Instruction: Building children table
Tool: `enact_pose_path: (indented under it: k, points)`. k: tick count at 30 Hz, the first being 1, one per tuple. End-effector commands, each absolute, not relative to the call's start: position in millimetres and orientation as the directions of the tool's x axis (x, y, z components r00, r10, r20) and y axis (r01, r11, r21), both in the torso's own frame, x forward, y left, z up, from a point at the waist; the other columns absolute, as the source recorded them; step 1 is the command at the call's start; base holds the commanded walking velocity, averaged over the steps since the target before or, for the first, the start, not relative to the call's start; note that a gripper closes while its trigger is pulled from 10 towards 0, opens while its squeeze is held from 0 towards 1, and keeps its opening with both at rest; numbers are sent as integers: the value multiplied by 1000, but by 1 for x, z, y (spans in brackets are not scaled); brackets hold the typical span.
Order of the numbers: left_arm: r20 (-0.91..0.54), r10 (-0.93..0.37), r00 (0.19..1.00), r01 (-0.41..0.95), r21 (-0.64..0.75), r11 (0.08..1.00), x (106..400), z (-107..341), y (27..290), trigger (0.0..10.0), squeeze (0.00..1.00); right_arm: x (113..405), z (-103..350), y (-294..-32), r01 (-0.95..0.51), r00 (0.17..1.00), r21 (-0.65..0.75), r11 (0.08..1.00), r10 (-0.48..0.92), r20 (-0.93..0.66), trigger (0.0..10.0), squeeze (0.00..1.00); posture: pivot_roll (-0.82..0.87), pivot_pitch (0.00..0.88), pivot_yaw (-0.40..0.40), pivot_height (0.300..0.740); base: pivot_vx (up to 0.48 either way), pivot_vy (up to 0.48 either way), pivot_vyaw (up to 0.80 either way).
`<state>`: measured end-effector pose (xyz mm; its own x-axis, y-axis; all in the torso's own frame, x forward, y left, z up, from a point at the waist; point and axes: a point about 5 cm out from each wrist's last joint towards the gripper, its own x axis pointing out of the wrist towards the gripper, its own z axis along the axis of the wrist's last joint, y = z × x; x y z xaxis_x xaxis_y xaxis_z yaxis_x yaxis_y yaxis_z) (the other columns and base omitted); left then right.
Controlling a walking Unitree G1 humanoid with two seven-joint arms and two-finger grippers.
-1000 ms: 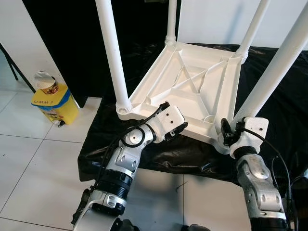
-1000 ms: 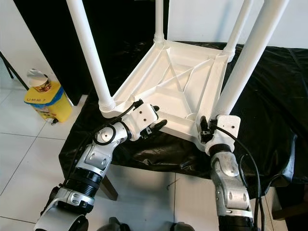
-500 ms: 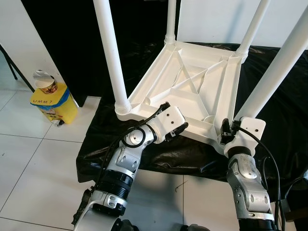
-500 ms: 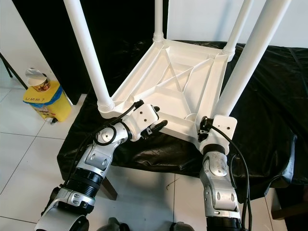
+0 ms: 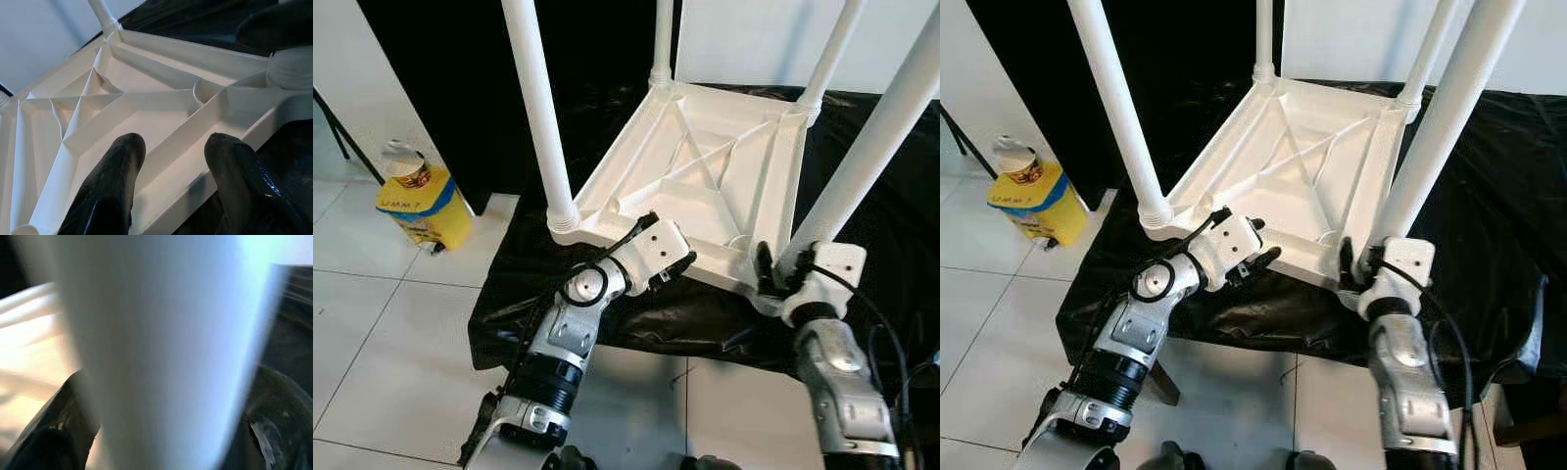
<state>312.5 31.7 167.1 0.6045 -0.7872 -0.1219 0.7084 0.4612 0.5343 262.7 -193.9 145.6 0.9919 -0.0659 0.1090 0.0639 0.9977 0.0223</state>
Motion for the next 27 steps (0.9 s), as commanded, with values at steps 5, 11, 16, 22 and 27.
enact_pose_path:
  k: [5, 11, 16, 22, 27]
  points:
    - [-57, -778, 626, 689, 507, 517, 305, 169, 30, 10000, 0, 261, 146, -205, -67, 989, -22, 997, 69, 130, 10000, 0, -68, 34, -9, 740, 0, 0, 0]
    - [-131, -868, 479, 810, 449, 379, 287, 163, 25, 10000, 0, 268, 141, -211, -311, 943, -103, 945, 320, 92, 10000, 0, -59, 28, -8, 740, 0, 0, 0]
    - [-159, -889, 429, 839, 436, 327, 279, 160, 23, 10000, 0, 272, 136, -213, -377, 921, -124, 918, 386, 54, 10000, 0, -53, 28, -10, 740, 0, 0, 0]
    - [-172, -897, 408, 852, 425, 306, 272, 159, 20, 10000, 0, 283, 131, -215, -417, 903, -172, 893, 428, 32, 392, 0, -40, 25, -14, 740, 0, 0, 0]
    - [-174, -897, 405, 853, 424, 303, 271, 159, 19, 10000, 0, 284, 130, -216, -423, 900, -175, 889, 435, 35, 0, 0, -39, 24, -14, 740, 0, 0, 0]
